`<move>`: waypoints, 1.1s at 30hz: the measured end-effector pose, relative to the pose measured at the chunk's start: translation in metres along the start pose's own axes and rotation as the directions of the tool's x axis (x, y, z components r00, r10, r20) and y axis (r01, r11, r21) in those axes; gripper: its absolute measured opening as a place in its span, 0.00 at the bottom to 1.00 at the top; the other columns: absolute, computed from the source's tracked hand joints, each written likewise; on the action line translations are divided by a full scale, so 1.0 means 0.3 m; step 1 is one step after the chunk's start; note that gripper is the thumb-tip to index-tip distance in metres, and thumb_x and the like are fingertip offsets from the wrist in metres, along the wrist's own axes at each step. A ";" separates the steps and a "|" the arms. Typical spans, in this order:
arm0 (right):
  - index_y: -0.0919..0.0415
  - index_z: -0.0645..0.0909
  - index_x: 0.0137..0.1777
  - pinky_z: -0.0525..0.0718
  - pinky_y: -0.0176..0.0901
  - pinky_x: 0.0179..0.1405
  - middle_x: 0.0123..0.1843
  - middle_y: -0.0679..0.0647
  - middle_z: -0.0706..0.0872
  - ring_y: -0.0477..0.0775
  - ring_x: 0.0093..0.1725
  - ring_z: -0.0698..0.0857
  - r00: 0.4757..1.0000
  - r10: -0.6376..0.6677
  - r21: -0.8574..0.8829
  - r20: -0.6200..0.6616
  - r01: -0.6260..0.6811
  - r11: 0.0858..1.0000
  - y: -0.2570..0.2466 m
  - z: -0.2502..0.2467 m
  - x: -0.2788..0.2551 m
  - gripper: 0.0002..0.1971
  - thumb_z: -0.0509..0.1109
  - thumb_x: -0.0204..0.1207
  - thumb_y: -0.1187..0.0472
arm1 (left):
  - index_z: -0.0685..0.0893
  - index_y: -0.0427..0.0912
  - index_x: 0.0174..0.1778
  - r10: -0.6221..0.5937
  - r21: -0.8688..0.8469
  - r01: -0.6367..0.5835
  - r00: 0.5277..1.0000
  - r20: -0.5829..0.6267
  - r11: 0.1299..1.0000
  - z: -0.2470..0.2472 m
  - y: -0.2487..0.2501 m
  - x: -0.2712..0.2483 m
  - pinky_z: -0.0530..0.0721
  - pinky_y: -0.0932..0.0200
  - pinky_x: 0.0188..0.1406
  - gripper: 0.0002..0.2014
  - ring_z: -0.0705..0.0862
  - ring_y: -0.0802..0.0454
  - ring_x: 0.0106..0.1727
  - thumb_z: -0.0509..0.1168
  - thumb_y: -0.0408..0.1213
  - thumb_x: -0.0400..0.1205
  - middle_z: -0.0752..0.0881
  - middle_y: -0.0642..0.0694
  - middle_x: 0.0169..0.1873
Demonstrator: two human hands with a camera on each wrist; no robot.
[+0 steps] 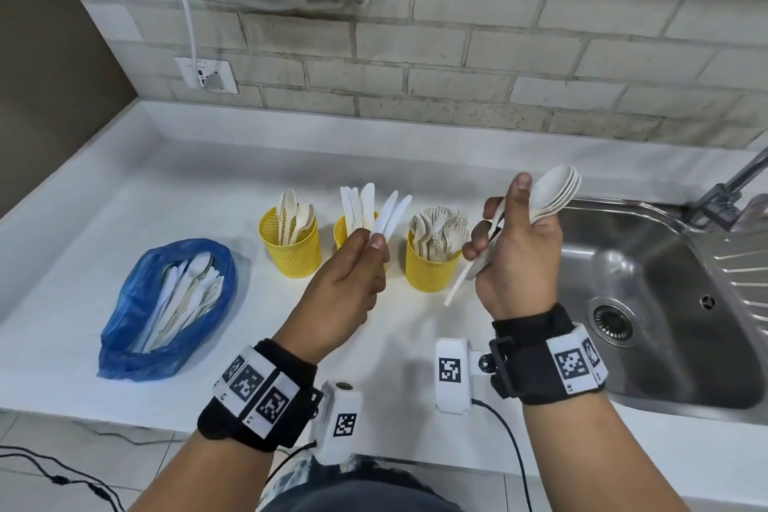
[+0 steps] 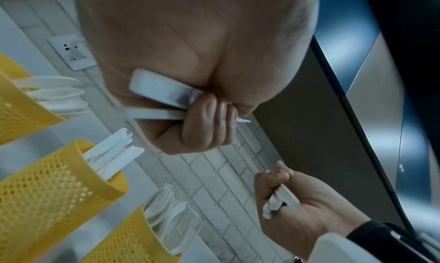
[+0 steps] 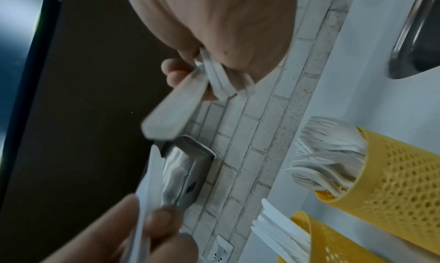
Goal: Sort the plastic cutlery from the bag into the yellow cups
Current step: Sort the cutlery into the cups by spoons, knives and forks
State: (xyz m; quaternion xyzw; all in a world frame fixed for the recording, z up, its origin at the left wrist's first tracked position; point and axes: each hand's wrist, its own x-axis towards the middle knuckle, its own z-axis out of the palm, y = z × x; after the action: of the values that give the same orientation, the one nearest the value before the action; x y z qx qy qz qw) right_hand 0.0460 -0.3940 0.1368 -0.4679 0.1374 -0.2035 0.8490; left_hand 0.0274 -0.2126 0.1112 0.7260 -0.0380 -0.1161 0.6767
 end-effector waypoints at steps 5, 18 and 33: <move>0.57 0.78 0.44 0.73 0.39 0.19 0.31 0.55 0.76 0.52 0.16 0.72 0.997 0.011 -0.043 0.076 -0.008 0.999 0.045 0.037 -0.014 0.15 0.65 0.90 0.48 | 0.81 0.49 0.46 0.127 0.312 -0.146 0.989 0.081 0.939 0.011 0.010 -0.005 0.70 0.65 0.29 0.13 0.71 0.57 0.29 0.68 0.54 0.85 0.74 0.53 0.28; 0.74 0.78 0.66 0.94 0.58 0.43 0.59 0.70 0.90 0.68 0.52 0.94 0.996 -0.005 -0.110 0.091 0.015 0.994 0.091 0.126 -0.005 0.22 0.64 0.90 0.51 | 0.84 0.50 0.39 0.241 0.326 -0.184 0.960 -0.143 0.927 -0.064 -0.014 0.026 0.74 0.68 0.32 0.10 0.77 0.59 0.30 0.69 0.45 0.86 0.80 0.50 0.28; 0.60 0.78 0.36 0.74 0.43 0.26 0.26 0.57 0.77 0.55 0.23 0.76 0.942 0.214 -0.272 0.259 -0.142 0.952 0.187 0.205 -0.013 0.23 0.68 0.86 0.43 | 0.83 0.46 0.45 0.048 0.120 -0.069 0.984 0.174 0.990 -0.158 0.009 0.074 0.66 0.61 0.26 0.16 0.67 0.59 0.23 0.57 0.47 0.93 0.71 0.59 0.24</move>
State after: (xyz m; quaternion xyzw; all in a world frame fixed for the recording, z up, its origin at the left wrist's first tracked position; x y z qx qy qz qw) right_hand 0.0808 -0.3198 0.1214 -0.5810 0.0802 -0.0368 0.8091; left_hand 0.0596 -0.1715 0.1141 0.7532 -0.1244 -0.1552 0.6270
